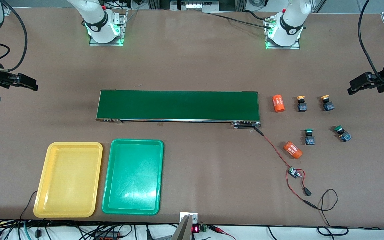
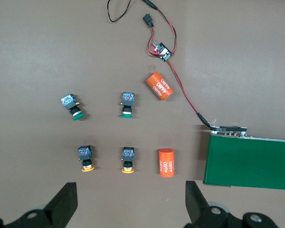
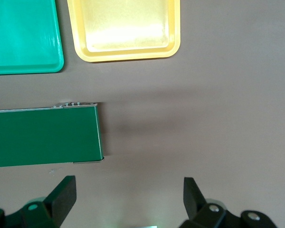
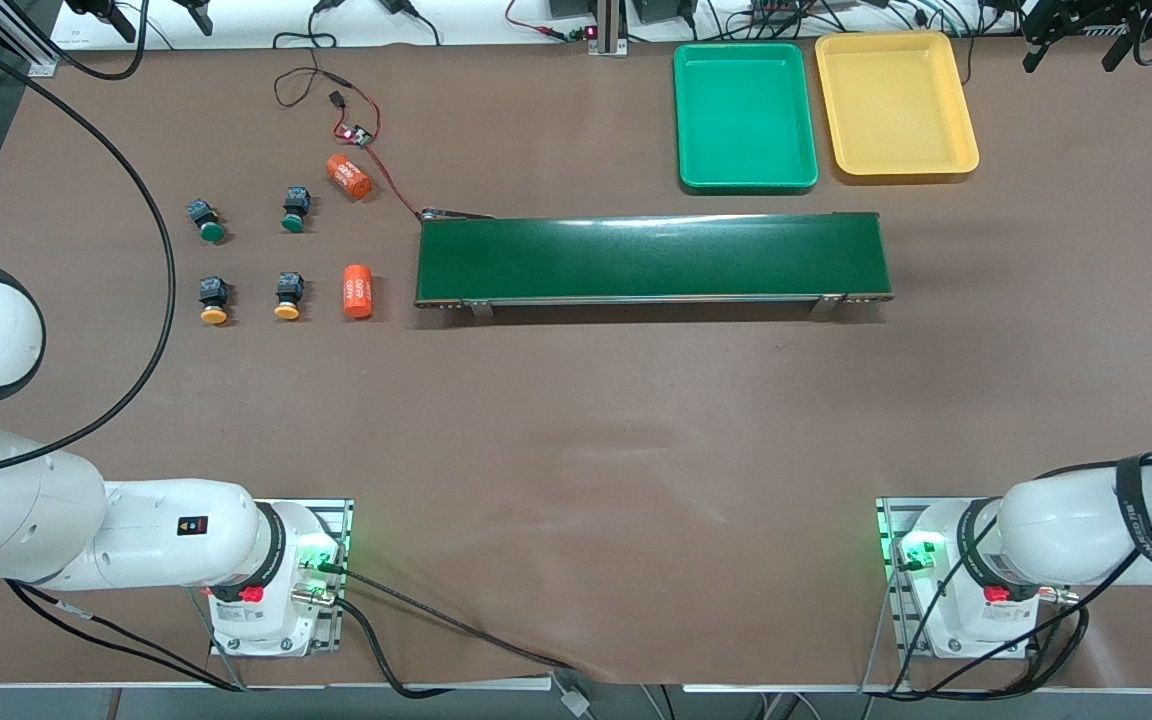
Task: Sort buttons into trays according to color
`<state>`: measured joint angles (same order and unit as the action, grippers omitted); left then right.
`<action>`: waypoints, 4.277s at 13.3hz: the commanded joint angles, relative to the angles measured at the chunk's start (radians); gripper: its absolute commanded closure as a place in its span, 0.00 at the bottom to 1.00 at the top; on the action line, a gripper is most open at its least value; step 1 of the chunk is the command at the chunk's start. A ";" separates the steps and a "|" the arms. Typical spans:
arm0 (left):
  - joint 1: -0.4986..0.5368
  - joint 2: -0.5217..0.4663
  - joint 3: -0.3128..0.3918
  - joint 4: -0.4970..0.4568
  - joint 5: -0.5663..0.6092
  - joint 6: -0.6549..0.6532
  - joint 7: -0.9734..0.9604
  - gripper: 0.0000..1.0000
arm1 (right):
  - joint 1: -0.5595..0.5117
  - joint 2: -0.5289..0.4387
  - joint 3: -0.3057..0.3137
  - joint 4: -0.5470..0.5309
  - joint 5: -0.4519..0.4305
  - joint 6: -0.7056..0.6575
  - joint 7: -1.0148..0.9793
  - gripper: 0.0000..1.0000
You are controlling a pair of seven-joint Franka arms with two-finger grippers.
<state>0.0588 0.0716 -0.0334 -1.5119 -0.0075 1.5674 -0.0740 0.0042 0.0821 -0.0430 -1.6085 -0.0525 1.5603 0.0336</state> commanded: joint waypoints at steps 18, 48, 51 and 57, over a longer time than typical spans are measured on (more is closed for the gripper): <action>0.001 0.167 -0.008 -0.001 -0.019 0.029 -0.015 0.00 | 0.010 0.010 0.003 0.022 -0.001 -0.003 0.014 0.00; -0.094 0.195 -0.109 -0.768 -0.020 0.704 -0.015 0.00 | 0.007 0.027 0.002 0.021 0.103 0.030 0.014 0.00; -0.040 0.220 -0.109 -0.777 -0.020 0.708 0.060 0.00 | 0.008 0.027 0.002 0.021 0.103 0.030 0.014 0.00; -0.042 0.246 -0.114 -0.780 -0.035 0.712 0.008 0.00 | 0.007 0.027 0.002 0.021 0.103 0.029 0.014 0.00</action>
<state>0.0145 0.3184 -0.1372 -2.2868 -0.0201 2.2684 -0.0537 0.0157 0.1013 -0.0415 -1.6069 0.0349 1.5971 0.0478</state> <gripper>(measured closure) 0.000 0.000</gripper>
